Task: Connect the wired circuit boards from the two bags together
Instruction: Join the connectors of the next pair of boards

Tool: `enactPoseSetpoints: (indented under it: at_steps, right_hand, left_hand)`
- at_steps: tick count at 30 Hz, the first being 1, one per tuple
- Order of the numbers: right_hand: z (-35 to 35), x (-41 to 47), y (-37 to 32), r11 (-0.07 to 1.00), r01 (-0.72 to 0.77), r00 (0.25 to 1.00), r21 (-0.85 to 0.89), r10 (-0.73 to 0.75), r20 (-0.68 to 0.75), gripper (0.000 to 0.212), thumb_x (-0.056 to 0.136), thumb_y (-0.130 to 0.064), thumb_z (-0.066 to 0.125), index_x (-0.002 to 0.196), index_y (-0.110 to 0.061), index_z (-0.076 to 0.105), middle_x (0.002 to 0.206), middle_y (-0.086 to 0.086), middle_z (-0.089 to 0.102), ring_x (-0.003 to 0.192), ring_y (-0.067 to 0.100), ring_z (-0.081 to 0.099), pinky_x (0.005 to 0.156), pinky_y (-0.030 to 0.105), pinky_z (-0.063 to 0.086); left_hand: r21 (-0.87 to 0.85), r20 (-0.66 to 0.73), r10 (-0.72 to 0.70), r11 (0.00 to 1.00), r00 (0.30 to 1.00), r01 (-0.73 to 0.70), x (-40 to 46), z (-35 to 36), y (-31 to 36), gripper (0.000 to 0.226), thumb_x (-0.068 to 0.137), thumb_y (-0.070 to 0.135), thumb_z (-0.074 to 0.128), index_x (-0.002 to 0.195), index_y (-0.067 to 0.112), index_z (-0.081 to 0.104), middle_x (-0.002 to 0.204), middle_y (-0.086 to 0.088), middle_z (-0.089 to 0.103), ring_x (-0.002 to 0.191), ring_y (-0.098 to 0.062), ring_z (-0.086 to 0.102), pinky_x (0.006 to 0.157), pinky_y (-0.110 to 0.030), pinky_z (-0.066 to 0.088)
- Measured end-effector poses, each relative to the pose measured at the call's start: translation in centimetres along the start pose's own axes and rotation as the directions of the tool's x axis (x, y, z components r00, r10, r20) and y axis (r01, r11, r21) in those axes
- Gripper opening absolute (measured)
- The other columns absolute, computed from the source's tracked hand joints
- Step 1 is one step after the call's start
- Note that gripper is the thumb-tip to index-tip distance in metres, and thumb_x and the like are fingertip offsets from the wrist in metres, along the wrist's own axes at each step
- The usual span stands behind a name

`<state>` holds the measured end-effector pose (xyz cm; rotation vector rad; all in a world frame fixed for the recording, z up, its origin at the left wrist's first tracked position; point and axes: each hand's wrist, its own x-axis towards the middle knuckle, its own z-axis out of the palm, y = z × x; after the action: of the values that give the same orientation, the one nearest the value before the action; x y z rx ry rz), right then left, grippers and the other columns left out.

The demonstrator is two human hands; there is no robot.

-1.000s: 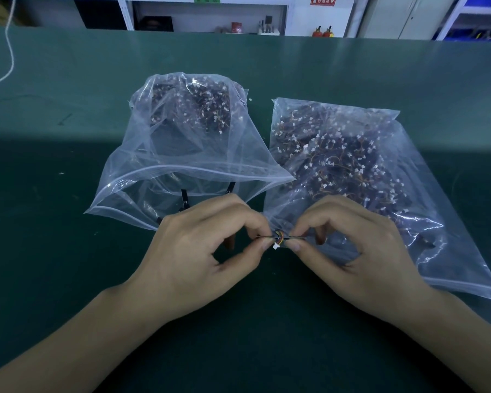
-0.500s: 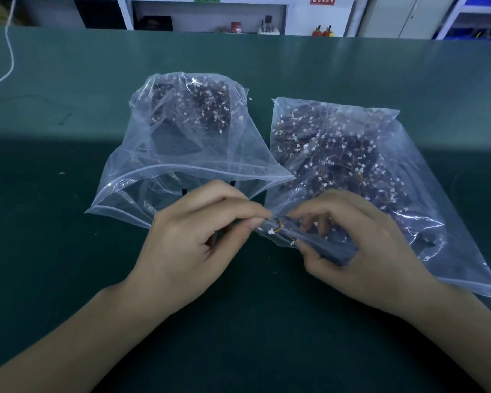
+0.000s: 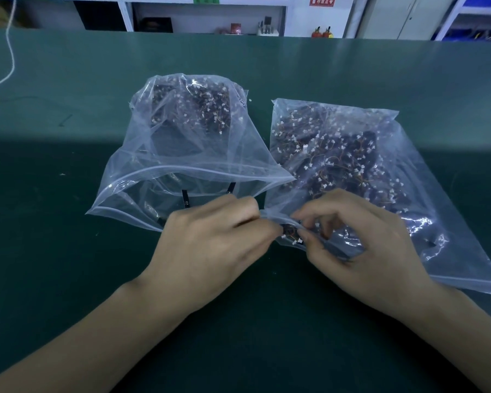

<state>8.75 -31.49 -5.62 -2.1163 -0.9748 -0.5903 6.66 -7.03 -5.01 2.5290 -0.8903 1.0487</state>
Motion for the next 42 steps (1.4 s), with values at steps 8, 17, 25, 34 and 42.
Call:
enactPoseSetpoints:
  at_steps: [8, 17, 25, 34, 42]
  right_hand:
    - [0.0, 0.1, -0.2, 1.0, 0.001, 1.0, -0.016, -0.001, 0.02, 0.021, 0.091, -0.005, 0.076, 0.109, -0.015, 0.075, 0.091, -0.009, 0.066, 0.076, 0.013, 0.061, 0.073, 0.029, 0.052]
    - [-0.2, 0.1, -0.2, 0.999, -0.019, 0.999, -0.034, 0.02, 0.036, 0.021, 0.091, -0.005, 0.076, 0.108, -0.016, 0.076, 0.091, -0.011, 0.064, 0.076, 0.013, 0.061, 0.074, 0.021, 0.05]
    - [-0.2, 0.0, -0.2, 0.999, -0.03, 0.999, -0.043, 0.032, 0.041, 0.02, 0.092, -0.005, 0.076, 0.107, -0.017, 0.075, 0.091, -0.011, 0.063, 0.076, 0.012, 0.06, 0.077, 0.018, 0.047]
    - [-0.1, -0.1, 0.0, 0.999, -0.022, 0.998, -0.031, 0.023, 0.051, 0.019, 0.093, -0.003, 0.076, 0.107, -0.016, 0.076, 0.092, -0.01, 0.063, 0.077, 0.01, 0.06, 0.076, 0.019, 0.048]
    - [0.0, 0.0, 0.2, 0.999, -0.025, 0.998, -0.023, 0.026, 0.052, 0.018, 0.093, -0.004, 0.076, 0.106, -0.016, 0.076, 0.092, -0.007, 0.065, 0.077, 0.011, 0.06, 0.075, 0.02, 0.048]
  left_hand:
    - [-0.113, 0.118, -0.016, 0.993, 0.993, 0.029, -0.5, -0.1, 1.0, 0.016, 0.105, 0.021, 0.067, 0.103, 0.026, 0.082, 0.082, 0.011, 0.068, 0.07, -0.014, 0.066, 0.052, -0.037, 0.053]
    - [0.103, 0.142, -0.441, 0.897, 0.886, 0.43, -0.8, -1.4, -2.8, 0.019, 0.099, 0.032, 0.063, 0.083, 0.027, 0.055, 0.075, 0.011, 0.054, 0.066, -0.017, 0.051, 0.056, -0.031, 0.038]
    - [0.173, 0.264, -0.498, 0.867, 0.826, 0.468, -1.4, -1.2, -4.4, 0.035, 0.094, 0.062, 0.06, 0.113, 0.036, 0.075, 0.087, 0.013, 0.052, 0.084, -0.014, 0.055, 0.062, -0.033, 0.044]
    - [0.217, 0.278, -0.542, 0.84, 0.793, 0.497, -1.2, -1.8, -4.6, 0.016, 0.096, 0.052, 0.061, 0.103, 0.039, 0.068, 0.089, 0.015, 0.057, 0.082, -0.016, 0.062, 0.064, -0.034, 0.048]
    - [0.15, 0.294, -0.519, 0.854, 0.803, 0.497, -1.2, -1.8, -4.5, 0.021, 0.09, 0.035, 0.07, 0.108, 0.039, 0.062, 0.085, 0.019, 0.06, 0.079, -0.013, 0.056, 0.064, -0.032, 0.041]
